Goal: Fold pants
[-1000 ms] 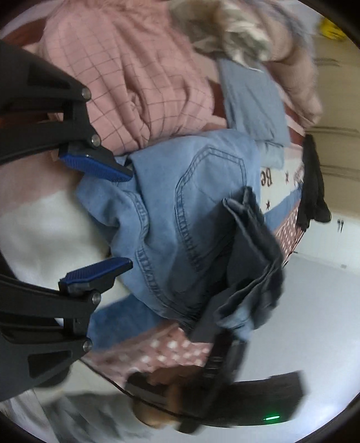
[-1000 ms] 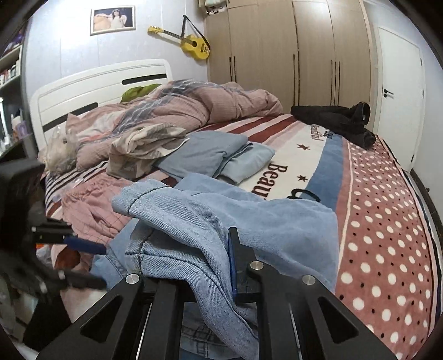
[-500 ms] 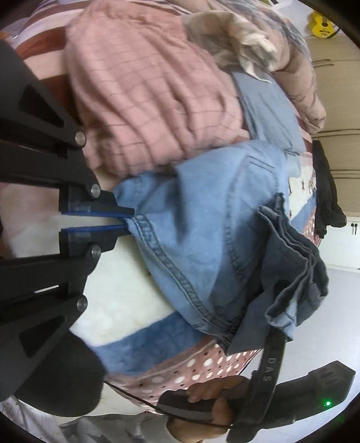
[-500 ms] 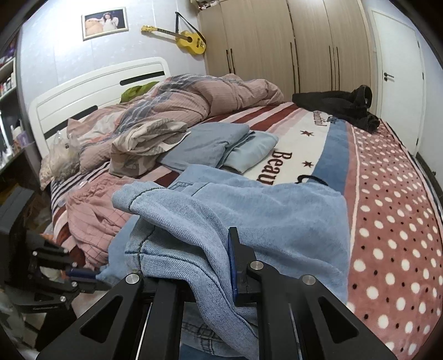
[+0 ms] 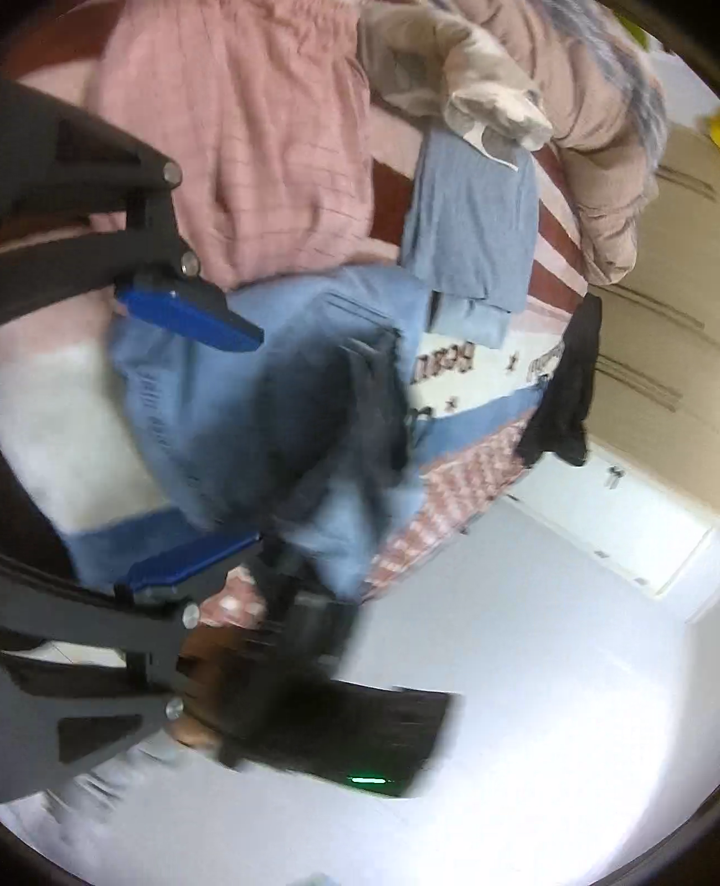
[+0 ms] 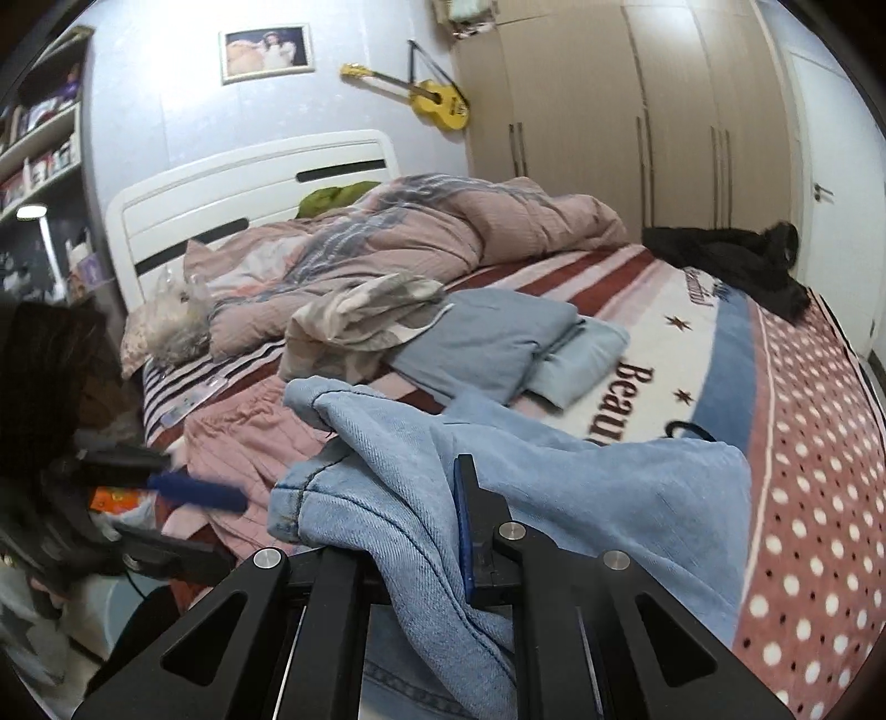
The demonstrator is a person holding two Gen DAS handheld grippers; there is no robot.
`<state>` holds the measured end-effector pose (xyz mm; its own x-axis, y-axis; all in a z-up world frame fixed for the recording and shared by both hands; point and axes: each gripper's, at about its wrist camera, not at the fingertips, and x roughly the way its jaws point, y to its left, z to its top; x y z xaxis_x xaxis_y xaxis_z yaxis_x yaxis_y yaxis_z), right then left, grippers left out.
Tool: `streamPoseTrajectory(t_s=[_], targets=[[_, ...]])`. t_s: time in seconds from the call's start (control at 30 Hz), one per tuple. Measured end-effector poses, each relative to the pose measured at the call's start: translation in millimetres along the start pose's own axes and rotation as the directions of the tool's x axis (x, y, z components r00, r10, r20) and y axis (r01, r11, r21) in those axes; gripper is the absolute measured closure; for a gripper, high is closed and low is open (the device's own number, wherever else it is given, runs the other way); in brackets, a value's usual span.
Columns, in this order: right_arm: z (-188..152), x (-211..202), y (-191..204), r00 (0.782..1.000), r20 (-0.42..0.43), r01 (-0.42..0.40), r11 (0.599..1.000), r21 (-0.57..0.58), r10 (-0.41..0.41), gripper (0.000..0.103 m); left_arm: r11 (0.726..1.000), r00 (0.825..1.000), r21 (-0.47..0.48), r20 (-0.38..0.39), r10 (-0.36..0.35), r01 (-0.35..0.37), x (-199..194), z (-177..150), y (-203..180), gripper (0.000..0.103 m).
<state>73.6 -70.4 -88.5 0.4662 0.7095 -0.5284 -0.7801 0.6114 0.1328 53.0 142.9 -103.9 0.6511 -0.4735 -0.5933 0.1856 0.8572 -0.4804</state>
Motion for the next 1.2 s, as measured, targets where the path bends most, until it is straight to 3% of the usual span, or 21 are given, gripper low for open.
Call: streamPoseTrajectory(t_s=[0.07,0.23,0.3,0.33,0.4,0.47,0.53,0.6,0.67,0.73,0.8,0.83,0.9,1.0,1.13,1.2], targets=[[-7,9,6,0.999,-0.042,-0.020,1.000,-0.017,0.019,0.099,0.999,1.000,-0.042,-0.009,-0.016,0.016,10,5,6,0.040],[-44,43,3,0.981,-0.193,-0.018,1.000,0.000,0.018,0.092,0.997,0.999,-0.060,-0.031,0.035,-0.037,26,4,9,0.040],[-57,50,1,0.971,-0.236,-0.033,0.999,0.015,0.036,0.067,0.996,0.997,-0.059,-0.040,0.061,-0.063,32,4,9,0.040],[-60,50,2,0.969,-0.243,-0.047,0.999,0.015,0.049,0.061,0.995,0.996,-0.056,-0.039,0.076,-0.078,33,4,9,0.040],[-61,41,6,0.969,-0.238,-0.075,0.997,-0.004,0.072,0.047,0.993,0.994,-0.053,-0.034,0.107,-0.109,36,6,9,0.040],[-56,24,8,0.971,-0.222,-0.099,0.995,-0.028,0.091,0.047,0.989,0.991,-0.054,-0.027,0.134,-0.136,39,10,8,0.040],[-50,0,4,0.978,-0.184,-0.106,0.994,-0.037,0.097,0.045,0.982,0.983,-0.052,-0.024,0.180,-0.181,44,14,8,0.033],[-44,-23,-9,0.989,-0.131,-0.075,0.997,-0.025,0.071,0.034,0.969,0.971,-0.056,-0.031,0.238,-0.240,53,18,9,0.028],[-37,-44,-34,0.996,-0.085,0.015,1.000,0.008,-0.014,0.025,0.962,0.963,-0.052,-0.057,0.265,-0.268,65,20,10,0.023],[-37,-50,-59,0.988,-0.096,0.126,0.991,0.044,-0.121,0.025,0.950,0.949,-0.037,-0.074,0.306,-0.309,75,20,11,0.020],[-42,-46,-92,0.967,-0.159,0.220,0.968,0.117,-0.200,0.025,0.932,0.927,-0.001,-0.103,0.361,-0.363,89,19,12,0.020],[-47,-44,-102,0.961,-0.182,0.235,0.961,0.148,-0.208,0.025,0.920,0.912,0.015,-0.130,0.389,-0.390,97,16,15,0.020],[-59,-37,-124,0.953,-0.224,0.255,0.942,0.217,-0.206,0.025,0.916,0.901,0.024,-0.170,0.399,-0.401,109,11,21,0.020],[-82,-27,-140,0.947,-0.266,0.255,0.928,0.273,-0.182,0.025,0.931,0.915,-0.003,-0.186,0.359,-0.366,113,4,31,0.020],[-101,-15,-143,0.959,-0.263,0.190,0.929,0.316,-0.107,0.025,0.961,0.940,-0.033,-0.218,0.261,-0.274,117,3,35,0.020],[-101,-8,-142,0.970,-0.243,0.091,0.932,0.350,-0.003,0.030,0.966,0.942,-0.023,-0.228,0.246,-0.258,121,3,35,0.020]])
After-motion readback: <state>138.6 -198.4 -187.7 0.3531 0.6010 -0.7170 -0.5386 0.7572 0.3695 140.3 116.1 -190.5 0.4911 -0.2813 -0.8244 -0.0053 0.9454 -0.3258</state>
